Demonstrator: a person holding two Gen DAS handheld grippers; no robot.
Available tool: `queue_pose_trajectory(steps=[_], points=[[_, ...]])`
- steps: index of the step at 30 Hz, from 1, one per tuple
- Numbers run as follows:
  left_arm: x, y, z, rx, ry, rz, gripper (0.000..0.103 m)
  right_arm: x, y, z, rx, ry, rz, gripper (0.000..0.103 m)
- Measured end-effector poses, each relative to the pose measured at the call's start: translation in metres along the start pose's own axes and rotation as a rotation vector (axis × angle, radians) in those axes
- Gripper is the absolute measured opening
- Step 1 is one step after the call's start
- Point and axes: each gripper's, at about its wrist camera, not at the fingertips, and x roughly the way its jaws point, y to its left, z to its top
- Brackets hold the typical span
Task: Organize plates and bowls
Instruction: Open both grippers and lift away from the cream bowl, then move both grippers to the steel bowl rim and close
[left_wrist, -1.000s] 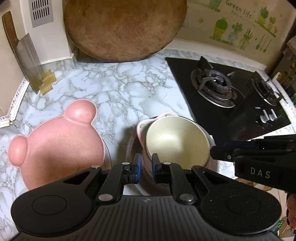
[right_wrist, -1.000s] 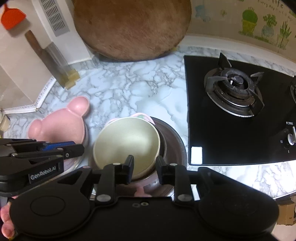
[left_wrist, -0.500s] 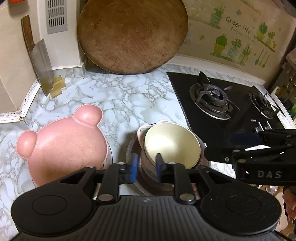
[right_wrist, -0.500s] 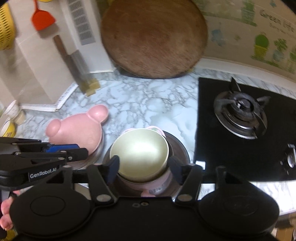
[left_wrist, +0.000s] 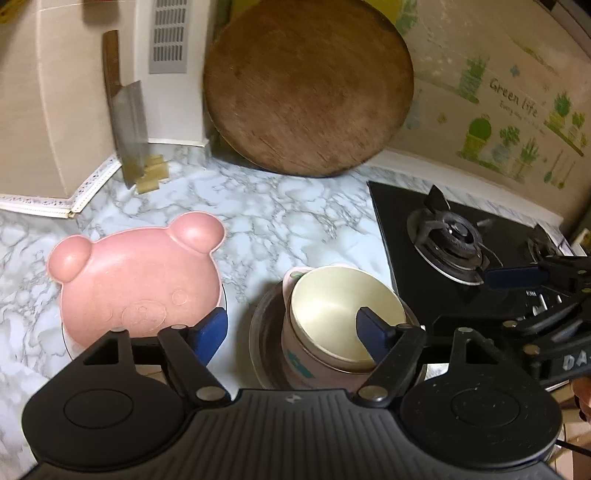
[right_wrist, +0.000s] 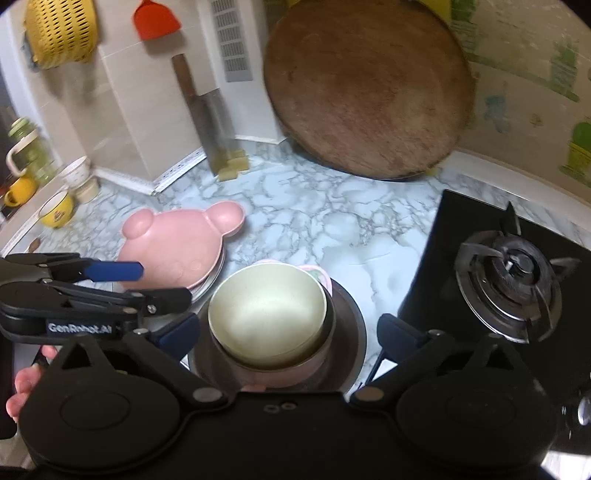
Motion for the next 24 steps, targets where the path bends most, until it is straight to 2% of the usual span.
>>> queue_pose_trajectory(steps=[13, 19, 24], points=[[0.02, 0.028, -0.042, -0.135, 0.062, 0.072, 0.077, 0.042, -0.057, -0.005, -0.022, 0.051, 0.02, 0.103], [0.041, 0.031, -0.056, -0.176, 0.112, 0.066, 0.076, 0.066, -0.086, -0.011, -0.031, 0.098, 0.013, 0.101], [0.055, 0.03, -0.063, -0.198, 0.139, 0.064, 0.076, 0.087, -0.101, -0.012, -0.033, 0.153, 0.046, 0.089]])
